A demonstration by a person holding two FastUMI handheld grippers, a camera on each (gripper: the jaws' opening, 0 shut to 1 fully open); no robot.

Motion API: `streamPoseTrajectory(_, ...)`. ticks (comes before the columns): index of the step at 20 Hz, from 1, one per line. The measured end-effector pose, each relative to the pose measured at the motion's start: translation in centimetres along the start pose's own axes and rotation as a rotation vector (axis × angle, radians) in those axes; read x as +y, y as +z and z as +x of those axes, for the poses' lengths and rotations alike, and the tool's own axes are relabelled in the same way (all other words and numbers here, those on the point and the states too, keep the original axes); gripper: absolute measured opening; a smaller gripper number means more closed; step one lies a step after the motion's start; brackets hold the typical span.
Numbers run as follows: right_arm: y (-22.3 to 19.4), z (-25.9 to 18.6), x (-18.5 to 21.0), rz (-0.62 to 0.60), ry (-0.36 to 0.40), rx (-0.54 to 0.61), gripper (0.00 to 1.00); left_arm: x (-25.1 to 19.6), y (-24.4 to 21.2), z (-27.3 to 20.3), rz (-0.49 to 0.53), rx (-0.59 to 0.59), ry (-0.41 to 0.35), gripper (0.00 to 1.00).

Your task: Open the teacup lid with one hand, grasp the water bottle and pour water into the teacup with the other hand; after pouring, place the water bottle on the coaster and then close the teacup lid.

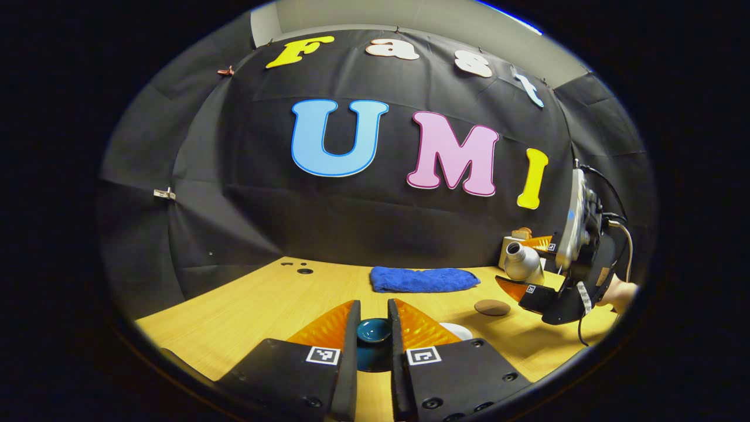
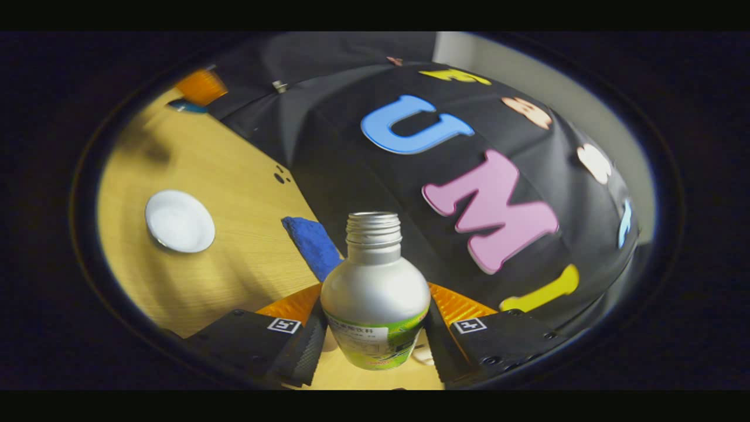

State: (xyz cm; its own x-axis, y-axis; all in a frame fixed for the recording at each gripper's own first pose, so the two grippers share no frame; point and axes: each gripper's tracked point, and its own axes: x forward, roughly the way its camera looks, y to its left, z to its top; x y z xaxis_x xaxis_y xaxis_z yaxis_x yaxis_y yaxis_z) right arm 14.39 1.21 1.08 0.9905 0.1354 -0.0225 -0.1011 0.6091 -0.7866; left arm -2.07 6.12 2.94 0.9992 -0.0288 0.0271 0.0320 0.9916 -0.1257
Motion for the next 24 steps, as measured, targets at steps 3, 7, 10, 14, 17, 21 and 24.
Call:
streamPoseTrajectory(3,-1.6,-0.4,-1.4,0.227,0.015,0.054,0.78,-0.6,-0.3,0.4,-0.013,0.011,-0.014,0.27)
streamPoseTrajectory(7,-1.3,0.3,-1.7,0.589,0.093,0.023,0.78,-1.4,-0.3,0.7,-0.019,0.013,-0.029,0.27)
streamPoseTrajectory(10,-1.2,2.0,-2.7,0.823,0.111,0.006,0.79,-1.6,-0.3,0.7,-0.011,0.016,-0.037,0.27)
streamPoseTrajectory(14,-2.7,5.1,-4.1,0.907,0.037,0.009,0.78,-1.7,-0.8,1.1,-0.021,0.031,-0.037,0.27)
streamPoseTrajectory(17,-5.0,6.6,-3.3,0.904,0.022,0.059,0.79,-1.9,-1.5,1.5,-0.024,0.048,-0.039,0.28)
streamPoseTrajectory(21,-6.5,8.2,-1.7,0.944,0.020,0.079,0.79,-2.9,-2.0,2.2,-0.017,0.065,-0.056,0.28)
streamPoseTrajectory(24,-6.5,8.9,-1.3,0.945,0.020,0.068,0.80,-3.6,-1.9,2.7,0.002,0.062,-0.065,0.28)
